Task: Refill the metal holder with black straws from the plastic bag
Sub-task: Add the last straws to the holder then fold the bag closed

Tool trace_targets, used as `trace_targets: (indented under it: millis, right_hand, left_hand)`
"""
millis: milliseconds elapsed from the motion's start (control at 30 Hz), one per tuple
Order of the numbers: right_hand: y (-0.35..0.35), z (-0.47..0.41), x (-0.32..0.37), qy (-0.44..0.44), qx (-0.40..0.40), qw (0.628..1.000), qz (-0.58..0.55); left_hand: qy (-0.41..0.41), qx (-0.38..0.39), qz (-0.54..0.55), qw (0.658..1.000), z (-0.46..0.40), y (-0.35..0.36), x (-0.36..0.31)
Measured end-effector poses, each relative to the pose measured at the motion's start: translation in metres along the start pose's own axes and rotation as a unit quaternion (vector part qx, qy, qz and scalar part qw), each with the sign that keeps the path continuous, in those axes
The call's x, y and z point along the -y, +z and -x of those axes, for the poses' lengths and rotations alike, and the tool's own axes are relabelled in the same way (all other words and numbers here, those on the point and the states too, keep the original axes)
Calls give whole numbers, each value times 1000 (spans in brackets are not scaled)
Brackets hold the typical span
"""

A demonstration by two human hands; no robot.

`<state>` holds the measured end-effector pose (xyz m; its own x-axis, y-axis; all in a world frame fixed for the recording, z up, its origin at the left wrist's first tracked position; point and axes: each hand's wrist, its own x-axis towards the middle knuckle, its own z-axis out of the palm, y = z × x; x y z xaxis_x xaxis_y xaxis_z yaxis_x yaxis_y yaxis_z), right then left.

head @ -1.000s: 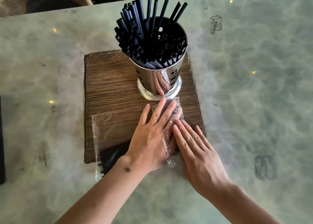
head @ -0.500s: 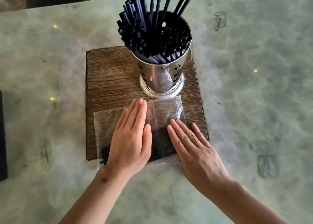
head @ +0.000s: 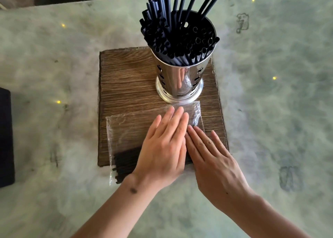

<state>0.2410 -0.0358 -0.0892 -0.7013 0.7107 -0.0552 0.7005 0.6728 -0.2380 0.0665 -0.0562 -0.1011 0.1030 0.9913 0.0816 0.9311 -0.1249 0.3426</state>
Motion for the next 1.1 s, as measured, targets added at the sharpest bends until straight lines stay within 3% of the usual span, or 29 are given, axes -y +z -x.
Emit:
trace_targets:
  millis: [333, 600, 800, 1100]
  right_hand:
    - [-1, 31, -12, -44, 81, 996, -6]
    - [-12, -34, -1, 70, -60, 992, -87]
    - [3, -61, 15, 63, -51, 995, -56]
    - [18, -59, 19, 45, -6, 999, -25]
  left_hand:
    - [-9, 61, -63, 996, 4, 11, 7]
    - [-33, 59, -95, 993, 3, 4, 1]
    - [-112, -28, -57, 992, 23, -13, 21]
    - [-176, 16, -102, 979, 48, -7, 44]
